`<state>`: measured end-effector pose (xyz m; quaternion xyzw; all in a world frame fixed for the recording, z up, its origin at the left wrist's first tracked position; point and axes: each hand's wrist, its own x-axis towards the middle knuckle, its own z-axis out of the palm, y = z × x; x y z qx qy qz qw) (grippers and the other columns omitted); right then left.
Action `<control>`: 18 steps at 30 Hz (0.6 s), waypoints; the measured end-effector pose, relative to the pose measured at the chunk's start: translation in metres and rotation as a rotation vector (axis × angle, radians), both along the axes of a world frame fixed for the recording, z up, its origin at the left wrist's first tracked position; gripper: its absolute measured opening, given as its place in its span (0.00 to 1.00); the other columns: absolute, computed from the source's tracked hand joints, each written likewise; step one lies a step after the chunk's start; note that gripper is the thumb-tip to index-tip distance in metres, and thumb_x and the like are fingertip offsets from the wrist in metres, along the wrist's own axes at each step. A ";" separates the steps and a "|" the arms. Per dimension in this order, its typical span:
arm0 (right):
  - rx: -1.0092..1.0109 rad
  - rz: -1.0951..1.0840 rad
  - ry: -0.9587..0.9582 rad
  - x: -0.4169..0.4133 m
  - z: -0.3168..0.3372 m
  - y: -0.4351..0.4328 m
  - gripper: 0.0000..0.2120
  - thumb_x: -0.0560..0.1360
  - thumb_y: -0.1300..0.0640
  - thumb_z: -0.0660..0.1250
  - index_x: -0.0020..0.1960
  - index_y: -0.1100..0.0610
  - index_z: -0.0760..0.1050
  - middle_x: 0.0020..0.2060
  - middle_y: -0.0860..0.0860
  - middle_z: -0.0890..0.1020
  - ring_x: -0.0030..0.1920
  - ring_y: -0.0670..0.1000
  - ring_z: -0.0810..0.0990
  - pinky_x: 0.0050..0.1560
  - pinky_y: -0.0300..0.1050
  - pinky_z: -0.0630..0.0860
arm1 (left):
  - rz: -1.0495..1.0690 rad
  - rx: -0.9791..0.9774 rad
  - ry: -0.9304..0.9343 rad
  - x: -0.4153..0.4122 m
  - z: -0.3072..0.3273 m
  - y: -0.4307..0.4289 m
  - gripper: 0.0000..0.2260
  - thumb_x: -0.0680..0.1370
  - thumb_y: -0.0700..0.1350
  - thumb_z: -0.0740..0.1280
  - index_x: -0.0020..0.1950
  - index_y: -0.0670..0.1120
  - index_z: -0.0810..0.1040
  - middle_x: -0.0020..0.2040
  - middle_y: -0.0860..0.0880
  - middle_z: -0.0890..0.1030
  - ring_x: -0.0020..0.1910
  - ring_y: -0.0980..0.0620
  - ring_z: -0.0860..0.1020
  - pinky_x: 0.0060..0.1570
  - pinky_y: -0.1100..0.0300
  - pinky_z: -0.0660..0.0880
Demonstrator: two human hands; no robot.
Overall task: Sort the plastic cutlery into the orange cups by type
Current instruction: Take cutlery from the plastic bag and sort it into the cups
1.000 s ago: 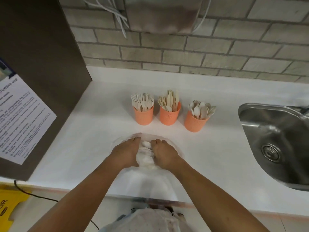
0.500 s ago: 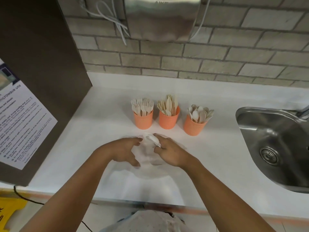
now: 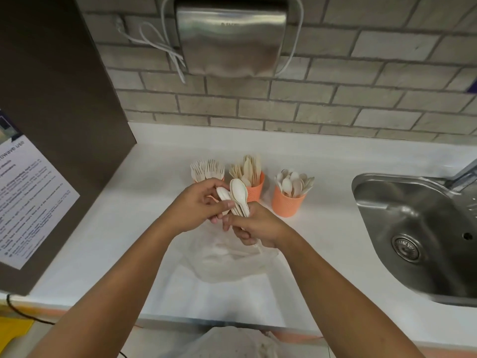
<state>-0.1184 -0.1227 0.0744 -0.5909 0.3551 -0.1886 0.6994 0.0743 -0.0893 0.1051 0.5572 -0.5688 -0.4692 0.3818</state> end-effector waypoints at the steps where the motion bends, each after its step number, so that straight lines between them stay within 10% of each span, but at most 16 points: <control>1: 0.022 0.002 -0.025 -0.003 0.002 0.000 0.09 0.81 0.60 0.68 0.55 0.67 0.77 0.44 0.59 0.80 0.26 0.49 0.66 0.24 0.39 0.62 | 0.024 -0.008 0.004 -0.004 -0.002 0.000 0.13 0.78 0.41 0.76 0.61 0.47 0.80 0.46 0.45 0.85 0.36 0.51 0.81 0.36 0.58 0.80; 9: 0.059 0.131 0.075 -0.022 0.005 -0.007 0.07 0.83 0.55 0.66 0.49 0.53 0.82 0.34 0.53 0.72 0.24 0.48 0.59 0.23 0.40 0.54 | 0.125 0.063 0.140 -0.036 -0.013 -0.002 0.06 0.84 0.47 0.66 0.58 0.48 0.81 0.42 0.44 0.79 0.32 0.48 0.73 0.29 0.57 0.69; 18: 0.134 0.018 0.011 -0.034 0.006 -0.020 0.08 0.80 0.56 0.70 0.44 0.58 0.75 0.33 0.52 0.72 0.23 0.46 0.60 0.22 0.38 0.53 | 0.277 -0.137 -0.132 -0.048 -0.003 -0.008 0.06 0.77 0.48 0.76 0.53 0.53 0.83 0.43 0.46 0.79 0.32 0.53 0.80 0.31 0.62 0.74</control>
